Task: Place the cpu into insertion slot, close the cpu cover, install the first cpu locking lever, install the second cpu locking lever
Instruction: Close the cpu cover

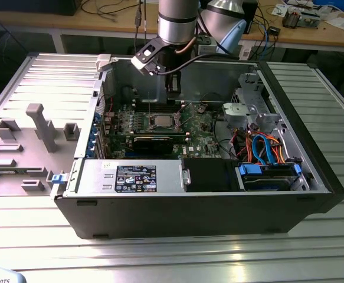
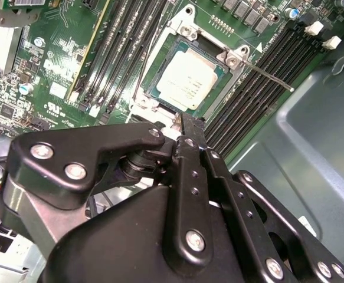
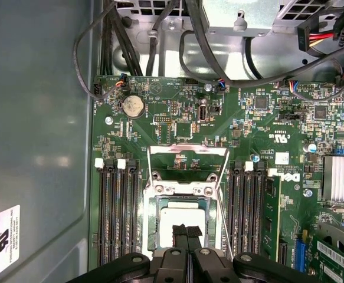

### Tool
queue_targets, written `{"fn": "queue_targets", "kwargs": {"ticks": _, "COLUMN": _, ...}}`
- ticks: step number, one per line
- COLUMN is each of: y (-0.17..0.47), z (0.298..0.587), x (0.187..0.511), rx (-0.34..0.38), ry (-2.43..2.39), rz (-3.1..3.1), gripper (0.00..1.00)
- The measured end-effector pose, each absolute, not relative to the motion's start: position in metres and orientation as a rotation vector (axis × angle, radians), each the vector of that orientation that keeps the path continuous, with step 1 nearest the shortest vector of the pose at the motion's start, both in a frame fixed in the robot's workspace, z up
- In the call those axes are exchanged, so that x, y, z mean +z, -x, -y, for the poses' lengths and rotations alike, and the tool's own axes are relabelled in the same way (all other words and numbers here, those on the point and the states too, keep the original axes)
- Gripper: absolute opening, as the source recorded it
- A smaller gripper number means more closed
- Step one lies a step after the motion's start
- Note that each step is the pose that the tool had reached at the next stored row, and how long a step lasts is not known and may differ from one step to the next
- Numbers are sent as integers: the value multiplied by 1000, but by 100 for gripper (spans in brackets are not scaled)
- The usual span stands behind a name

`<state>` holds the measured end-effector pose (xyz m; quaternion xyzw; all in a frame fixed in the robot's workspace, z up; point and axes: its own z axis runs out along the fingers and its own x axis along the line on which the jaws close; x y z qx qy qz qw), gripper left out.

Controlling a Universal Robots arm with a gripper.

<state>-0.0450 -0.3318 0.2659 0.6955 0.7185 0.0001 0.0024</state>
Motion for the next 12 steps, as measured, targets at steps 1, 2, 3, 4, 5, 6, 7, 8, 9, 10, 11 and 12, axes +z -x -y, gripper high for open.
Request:
{"fn": "queue_targets", "kwargs": {"ticks": 1, "y": 44, "z": 332, "x": 266, "rx": 0, "ry": -2182, "rz": -2254, "gripper": 11}}
{"fn": "queue_targets", "kwargs": {"ticks": 2, "y": 44, "z": 332, "x": 266, "rx": 0, "ry": -2182, "rz": -2254, "gripper": 11}}
{"fn": "queue_targets", "kwargs": {"ticks": 3, "y": 43, "z": 332, "x": 266, "rx": 0, "ry": -2182, "rz": -2254, "gripper": 11}}
{"fn": "queue_targets", "kwargs": {"ticks": 4, "y": 43, "z": 332, "x": 266, "rx": 0, "ry": -2181, "rz": -2254, "gripper": 11}}
{"fn": "queue_targets", "kwargs": {"ticks": 5, "y": 43, "z": 332, "x": 266, "rx": 1, "ry": -2182, "rz": -2254, "gripper": 11}}
{"fn": "queue_targets", "kwargs": {"ticks": 6, "y": 43, "z": 332, "x": 266, "rx": 0, "ry": -2182, "rz": -2254, "gripper": 11}}
{"fn": "queue_targets", "kwargs": {"ticks": 7, "y": 43, "z": 332, "x": 266, "rx": 0, "ry": -2182, "rz": -2254, "gripper": 11}}
{"fn": "queue_targets", "kwargs": {"ticks": 8, "y": 43, "z": 332, "x": 266, "rx": 0, "ry": -2182, "rz": -2254, "gripper": 11}}
{"fn": "queue_targets", "kwargs": {"ticks": 9, "y": 42, "z": 332, "x": 266, "rx": 0, "ry": -2182, "rz": -2254, "gripper": 11}}
{"fn": "queue_targets", "kwargs": {"ticks": 10, "y": 42, "z": 332, "x": 266, "rx": 0, "ry": -2181, "rz": -2254, "gripper": 11}}
{"fn": "queue_targets", "kwargs": {"ticks": 11, "y": 42, "z": 332, "x": 266, "rx": 0, "ry": -2182, "rz": -2254, "gripper": 11}}
{"fn": "queue_targets", "kwargs": {"ticks": 12, "y": 42, "z": 332, "x": 266, "rx": 0, "ry": -2182, "rz": -2254, "gripper": 11}}
